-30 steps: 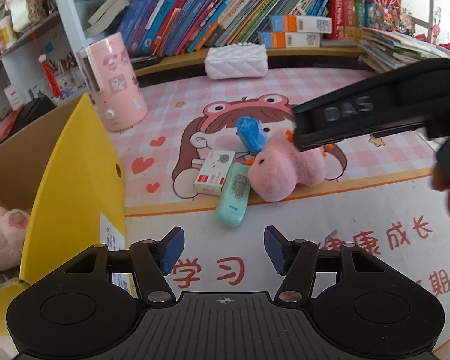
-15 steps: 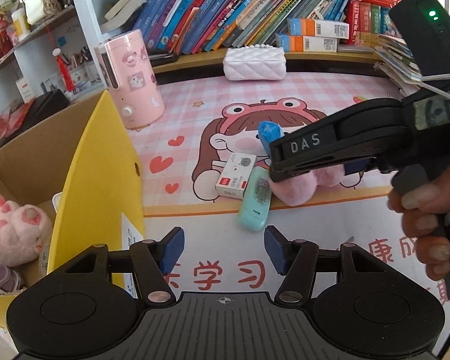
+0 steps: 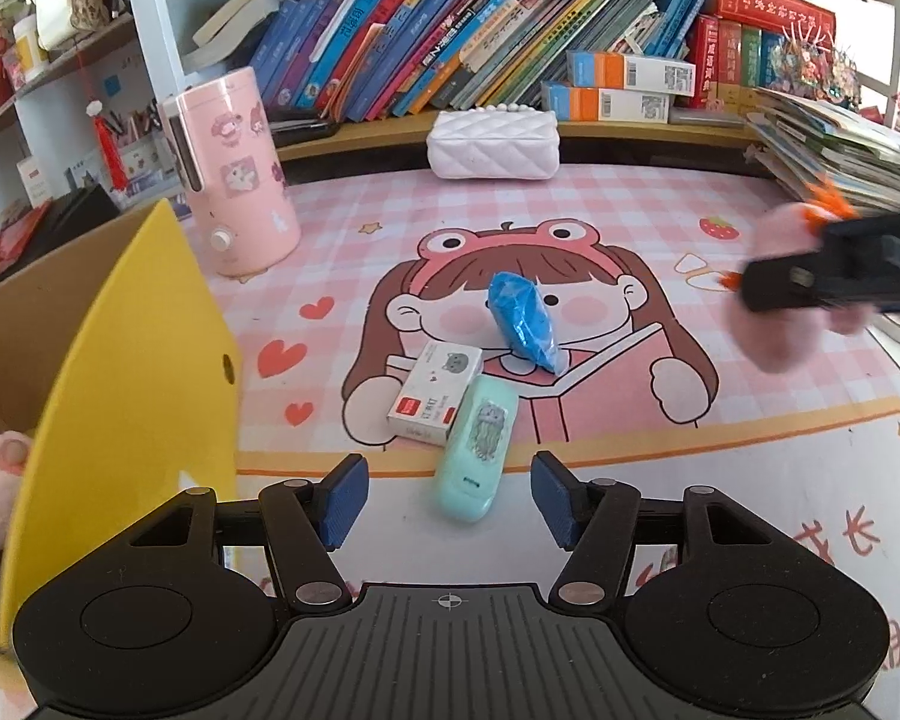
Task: Organize objects
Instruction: 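Grasp the mint-green case with the left gripper while the right gripper holds the plush, then lift the green case and plush with both grippers toward the yellow box, then lower both grippers into the yellow box and open them to release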
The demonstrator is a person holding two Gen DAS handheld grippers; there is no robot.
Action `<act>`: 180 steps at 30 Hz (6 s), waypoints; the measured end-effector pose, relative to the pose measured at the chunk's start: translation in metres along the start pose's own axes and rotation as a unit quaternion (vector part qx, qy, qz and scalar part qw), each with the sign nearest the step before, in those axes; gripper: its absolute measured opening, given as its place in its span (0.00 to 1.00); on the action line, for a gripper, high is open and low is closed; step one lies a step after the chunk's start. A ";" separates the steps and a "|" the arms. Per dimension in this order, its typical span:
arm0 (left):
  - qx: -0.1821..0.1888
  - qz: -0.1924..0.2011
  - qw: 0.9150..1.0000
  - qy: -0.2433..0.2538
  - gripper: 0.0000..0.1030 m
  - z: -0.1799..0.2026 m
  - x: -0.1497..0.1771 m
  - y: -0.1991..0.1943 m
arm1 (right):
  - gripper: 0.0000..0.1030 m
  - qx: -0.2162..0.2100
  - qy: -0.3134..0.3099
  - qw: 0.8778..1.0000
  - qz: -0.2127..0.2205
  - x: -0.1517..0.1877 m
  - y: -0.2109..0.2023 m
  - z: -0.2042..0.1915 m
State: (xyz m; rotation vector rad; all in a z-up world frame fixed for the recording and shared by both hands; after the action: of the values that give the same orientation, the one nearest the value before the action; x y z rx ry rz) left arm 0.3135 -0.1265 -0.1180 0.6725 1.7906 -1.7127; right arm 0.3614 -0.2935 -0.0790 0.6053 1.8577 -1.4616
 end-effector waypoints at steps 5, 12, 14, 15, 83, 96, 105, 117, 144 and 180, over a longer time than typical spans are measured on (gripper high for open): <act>-0.003 -0.002 1.000 -0.001 0.58 0.002 -0.002 0.014 | 0.62 0.012 -0.001 1.000 -0.002 0.010 -0.007 0.009; 0.007 -0.015 1.000 0.014 0.49 0.013 -0.002 0.032 | 0.62 0.007 -0.005 1.000 -0.004 0.015 -0.012 0.007; 0.015 -0.014 1.000 0.015 0.37 0.015 -0.004 0.033 | 0.62 0.004 -0.011 1.000 -0.005 0.016 -0.013 0.005; 0.021 -0.016 1.000 0.014 0.31 0.016 -0.004 0.033 | 0.62 0.004 -0.013 1.000 -0.006 0.017 -0.013 0.004; 0.088 0.065 0.981 -0.159 0.22 -0.261 0.136 -0.235 | 0.62 -0.044 -0.124 0.991 -0.026 0.158 -0.157 -0.318; 0.095 0.082 0.980 -0.157 0.22 -0.274 0.138 -0.248 | 0.63 -0.036 -0.127 0.991 -0.011 0.158 -0.170 -0.338; 0.102 0.086 0.978 -0.158 0.22 -0.273 0.130 -0.245 | 0.62 -0.028 -0.134 0.991 -0.010 0.154 -0.169 -0.338; 0.089 0.119 0.979 -0.137 0.22 -0.272 0.084 -0.230 | 0.62 -0.032 -0.142 0.989 0.028 0.113 -0.149 -0.336; -0.010 0.063 0.993 -0.101 0.22 -0.262 0.011 -0.109 | 0.63 -0.073 -0.266 0.961 0.035 -0.004 -0.023 -0.338; -0.016 0.142 0.976 -0.163 0.65 -0.279 -0.005 -0.141 | 0.67 -0.108 -0.353 0.927 -0.068 0.015 0.043 -0.357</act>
State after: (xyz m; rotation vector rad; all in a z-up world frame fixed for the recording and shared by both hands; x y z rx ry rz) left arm 0.2025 0.1440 -0.0077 0.5656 1.4188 -1.4990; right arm 0.3005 0.0607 -0.0710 -0.1612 1.4583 -1.2958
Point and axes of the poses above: each gripper's, at about its wrist camera, not at the fingertips, and y roughly the way its jaws point, z to its right, x to its underside, the point moved 7 cm from there along y, roughly the way its jaws point, and after that the axes turned 7 degrees about -y, right-handed, at the moved point
